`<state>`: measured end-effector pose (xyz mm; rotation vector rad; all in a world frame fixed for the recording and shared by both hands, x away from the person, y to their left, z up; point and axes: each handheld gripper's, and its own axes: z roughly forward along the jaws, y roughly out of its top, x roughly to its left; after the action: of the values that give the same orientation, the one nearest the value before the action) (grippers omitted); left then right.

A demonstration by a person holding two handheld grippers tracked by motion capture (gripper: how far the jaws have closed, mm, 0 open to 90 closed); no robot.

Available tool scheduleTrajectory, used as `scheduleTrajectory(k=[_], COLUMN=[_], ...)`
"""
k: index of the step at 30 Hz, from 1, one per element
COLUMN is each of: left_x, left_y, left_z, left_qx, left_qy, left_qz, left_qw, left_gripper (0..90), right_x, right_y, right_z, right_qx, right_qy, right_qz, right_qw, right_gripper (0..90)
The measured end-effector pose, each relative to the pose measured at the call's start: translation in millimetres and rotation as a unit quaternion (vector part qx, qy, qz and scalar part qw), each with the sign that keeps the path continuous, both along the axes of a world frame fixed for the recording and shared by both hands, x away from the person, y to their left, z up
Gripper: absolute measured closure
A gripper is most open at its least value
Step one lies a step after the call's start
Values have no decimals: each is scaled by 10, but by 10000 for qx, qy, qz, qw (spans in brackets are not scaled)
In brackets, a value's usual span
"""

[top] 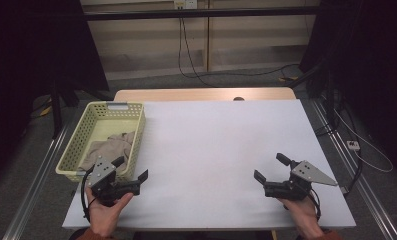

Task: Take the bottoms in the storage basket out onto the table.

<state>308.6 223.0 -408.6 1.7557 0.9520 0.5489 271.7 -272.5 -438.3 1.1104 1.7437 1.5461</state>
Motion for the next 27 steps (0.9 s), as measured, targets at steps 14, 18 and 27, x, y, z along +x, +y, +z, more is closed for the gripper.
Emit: scheduleTrajectory(k=[14,18,27], left_x=[53,67,182], left_y=[66,74,170], left_z=[18,21,36], left_qx=[-119,-197,-336], left_qy=[62,107,250], left_qz=[77,82,231], left_qw=[9999,9997,9989], left_gripper=[56,55,55], right_x=[-10,-17,-2], right_y=[-15,-8,-2], right_z=[-1,-1,-6], right_qx=[2,-60,-19], right_qy=[21,34,37], right_qz=[-41,-57,-90], right_qw=[10000,10000,10000], right_gripper=[0,0,0])
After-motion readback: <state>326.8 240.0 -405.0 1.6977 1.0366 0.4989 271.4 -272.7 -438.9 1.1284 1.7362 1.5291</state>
